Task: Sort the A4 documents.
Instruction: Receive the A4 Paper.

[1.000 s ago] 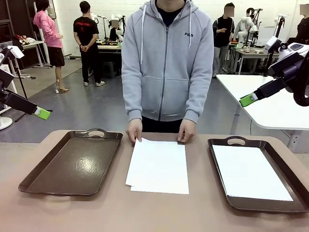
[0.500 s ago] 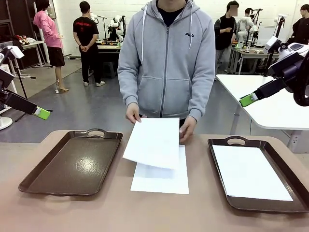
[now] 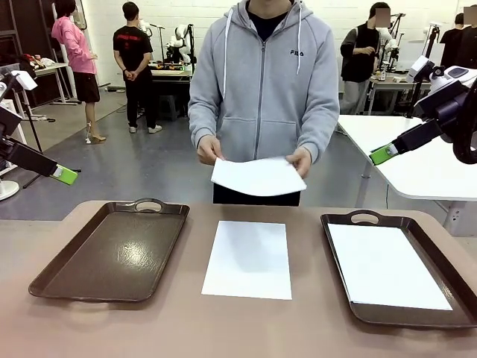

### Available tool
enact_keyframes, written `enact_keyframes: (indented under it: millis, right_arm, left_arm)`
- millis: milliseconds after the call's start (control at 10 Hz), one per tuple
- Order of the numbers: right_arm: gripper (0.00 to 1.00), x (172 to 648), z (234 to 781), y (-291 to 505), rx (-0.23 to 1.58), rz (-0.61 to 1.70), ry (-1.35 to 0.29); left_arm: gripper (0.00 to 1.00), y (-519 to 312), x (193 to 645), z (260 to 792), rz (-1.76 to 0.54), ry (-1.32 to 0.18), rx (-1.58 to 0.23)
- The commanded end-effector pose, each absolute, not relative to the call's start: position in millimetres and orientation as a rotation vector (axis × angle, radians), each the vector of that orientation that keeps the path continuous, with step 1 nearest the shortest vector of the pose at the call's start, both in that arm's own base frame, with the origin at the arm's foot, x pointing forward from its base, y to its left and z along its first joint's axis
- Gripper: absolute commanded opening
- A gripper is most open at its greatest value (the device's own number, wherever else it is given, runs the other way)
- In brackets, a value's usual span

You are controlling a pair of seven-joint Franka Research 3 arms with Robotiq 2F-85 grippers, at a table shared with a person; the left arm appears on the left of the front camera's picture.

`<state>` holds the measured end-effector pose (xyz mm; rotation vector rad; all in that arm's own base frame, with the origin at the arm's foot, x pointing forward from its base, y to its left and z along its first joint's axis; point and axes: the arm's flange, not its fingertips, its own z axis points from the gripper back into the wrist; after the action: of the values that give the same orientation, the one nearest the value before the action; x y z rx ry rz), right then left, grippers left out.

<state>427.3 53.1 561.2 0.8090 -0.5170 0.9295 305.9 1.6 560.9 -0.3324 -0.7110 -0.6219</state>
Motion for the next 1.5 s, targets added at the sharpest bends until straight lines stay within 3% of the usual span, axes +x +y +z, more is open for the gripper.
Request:
enact_keyframes:
  millis: [0,1400]
  right_arm:
    - [0.99,428.2,561.2,53.1,0.813,0.936,-0.524]
    - [0.99,428.2,561.2,53.1,0.813,0.936,-0.524]
  left_arm:
    - [1.0,1.4,306.6,560.2,-0.62,-0.71,-0.329]
    - [1.0,1.4,306.6,560.2,-0.62,-0.71,-0.329]
